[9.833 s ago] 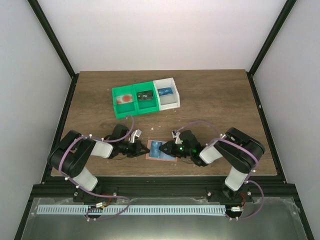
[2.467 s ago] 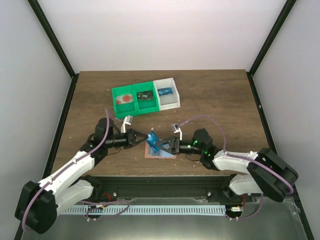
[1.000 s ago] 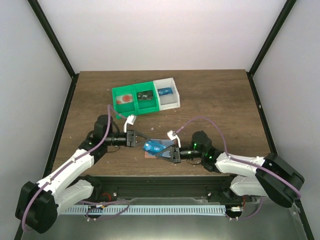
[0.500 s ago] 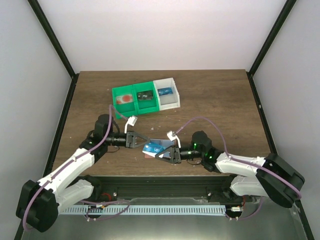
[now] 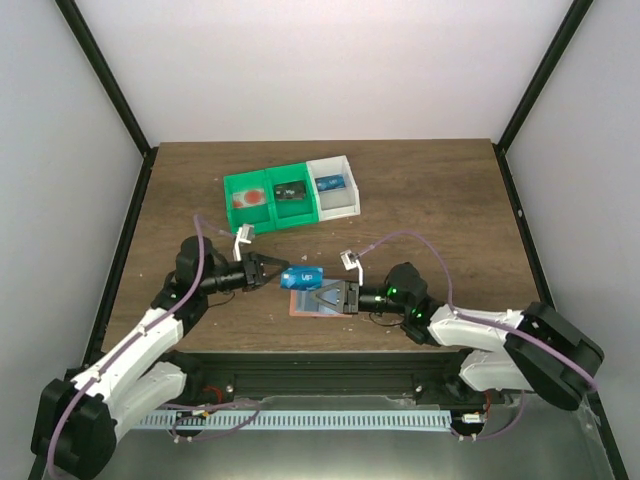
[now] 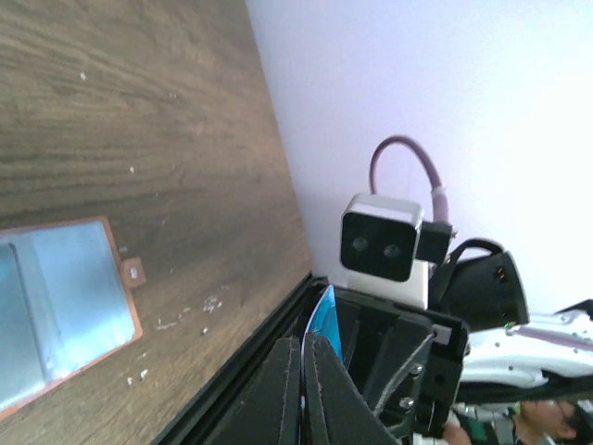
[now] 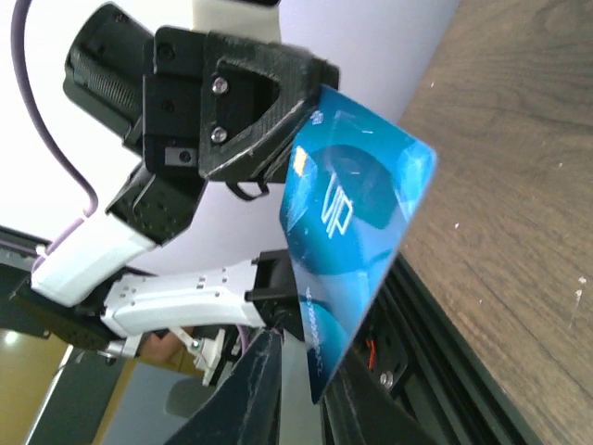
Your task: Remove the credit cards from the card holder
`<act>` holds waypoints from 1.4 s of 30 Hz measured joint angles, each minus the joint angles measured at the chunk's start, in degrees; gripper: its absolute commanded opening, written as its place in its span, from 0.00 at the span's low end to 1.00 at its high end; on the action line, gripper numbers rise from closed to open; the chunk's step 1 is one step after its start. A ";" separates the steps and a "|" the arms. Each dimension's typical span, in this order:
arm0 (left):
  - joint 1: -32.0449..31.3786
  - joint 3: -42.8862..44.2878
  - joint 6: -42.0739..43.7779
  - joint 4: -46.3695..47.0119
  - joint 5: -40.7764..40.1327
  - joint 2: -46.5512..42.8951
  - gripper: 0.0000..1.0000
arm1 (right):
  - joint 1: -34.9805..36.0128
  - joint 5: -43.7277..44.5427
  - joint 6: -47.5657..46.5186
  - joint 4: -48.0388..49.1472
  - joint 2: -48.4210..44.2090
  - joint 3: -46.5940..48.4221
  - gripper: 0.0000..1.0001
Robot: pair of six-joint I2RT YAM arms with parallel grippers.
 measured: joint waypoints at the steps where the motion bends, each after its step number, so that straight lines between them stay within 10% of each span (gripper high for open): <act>1: 0.00 -0.55 -0.96 0.98 -0.90 -0.74 0.00 | -0.02 0.83 1.70 1.99 0.76 -0.28 0.07; 11: -0.15 -2.89 -6.93 6.60 -4.61 -3.08 0.00 | 0.07 5.75 9.60 12.98 4.33 -2.34 0.01; 15: -0.15 -2.99 -7.63 7.02 -5.03 -3.80 0.00 | 0.24 7.15 10.03 13.31 3.96 -2.51 0.21; 26: 0.28 -5.01 -10.62 10.54 -6.60 -5.11 0.00 | 0.11 12.31 10.34 9.31 -0.59 -3.19 0.26; 42: 0.28 -7.43 -14.14 13.42 -6.60 -6.47 0.00 | 0.11 16.50 10.16 4.37 -0.79 -1.16 0.17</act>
